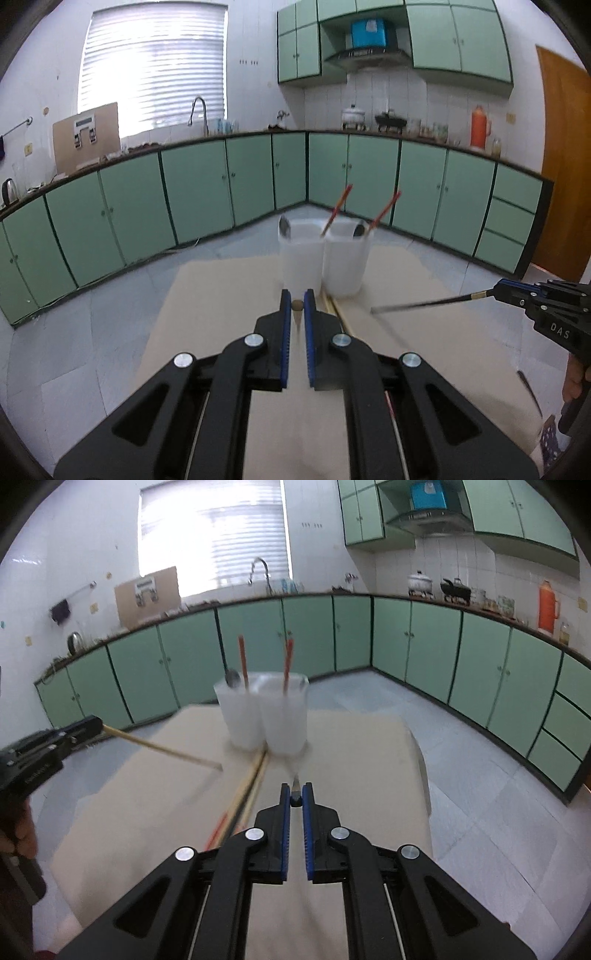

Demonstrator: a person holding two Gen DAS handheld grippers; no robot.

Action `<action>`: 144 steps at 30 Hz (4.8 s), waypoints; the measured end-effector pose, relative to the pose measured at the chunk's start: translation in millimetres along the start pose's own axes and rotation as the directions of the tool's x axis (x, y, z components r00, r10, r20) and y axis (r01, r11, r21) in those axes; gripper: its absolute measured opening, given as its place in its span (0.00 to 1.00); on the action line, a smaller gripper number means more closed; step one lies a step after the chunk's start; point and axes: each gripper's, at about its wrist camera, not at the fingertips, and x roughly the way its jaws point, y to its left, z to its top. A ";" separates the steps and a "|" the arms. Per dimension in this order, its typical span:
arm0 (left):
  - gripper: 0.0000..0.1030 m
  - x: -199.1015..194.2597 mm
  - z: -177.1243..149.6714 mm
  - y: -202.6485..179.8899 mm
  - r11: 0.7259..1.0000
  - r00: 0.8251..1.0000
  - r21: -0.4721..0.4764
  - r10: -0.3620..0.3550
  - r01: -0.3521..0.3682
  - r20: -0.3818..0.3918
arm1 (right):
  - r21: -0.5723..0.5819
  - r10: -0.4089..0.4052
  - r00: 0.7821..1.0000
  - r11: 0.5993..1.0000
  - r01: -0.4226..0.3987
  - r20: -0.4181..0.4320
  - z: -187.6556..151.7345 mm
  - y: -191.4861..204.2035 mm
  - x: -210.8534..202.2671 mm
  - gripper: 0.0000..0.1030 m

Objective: Organize utensils
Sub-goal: 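Lift both chopsticks and carry them above the white holder, then drop both chopsticks into the white holder and open both tools, then move both open tools back over the chopsticks left on the table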

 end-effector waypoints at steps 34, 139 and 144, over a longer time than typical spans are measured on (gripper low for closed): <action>0.06 5.2 157.0 -3.2 0.996 0.955 0.013 -0.083 0.083 0.285 | -0.123 0.172 0.961 0.981 -0.148 0.215 189.1 15.9 -17.3 0.06; 0.87 85.8 -116.1 14.0 0.998 0.966 -0.030 0.048 -0.057 -0.253 | 0.070 -0.052 0.988 0.996 0.063 -0.147 -98.9 30.2 84.9 0.60; 0.87 82.9 -120.9 22.1 0.996 0.959 -0.038 0.062 -0.076 -0.277 | 0.028 -0.005 0.982 1.000 0.011 -0.190 -107.9 50.5 86.8 0.41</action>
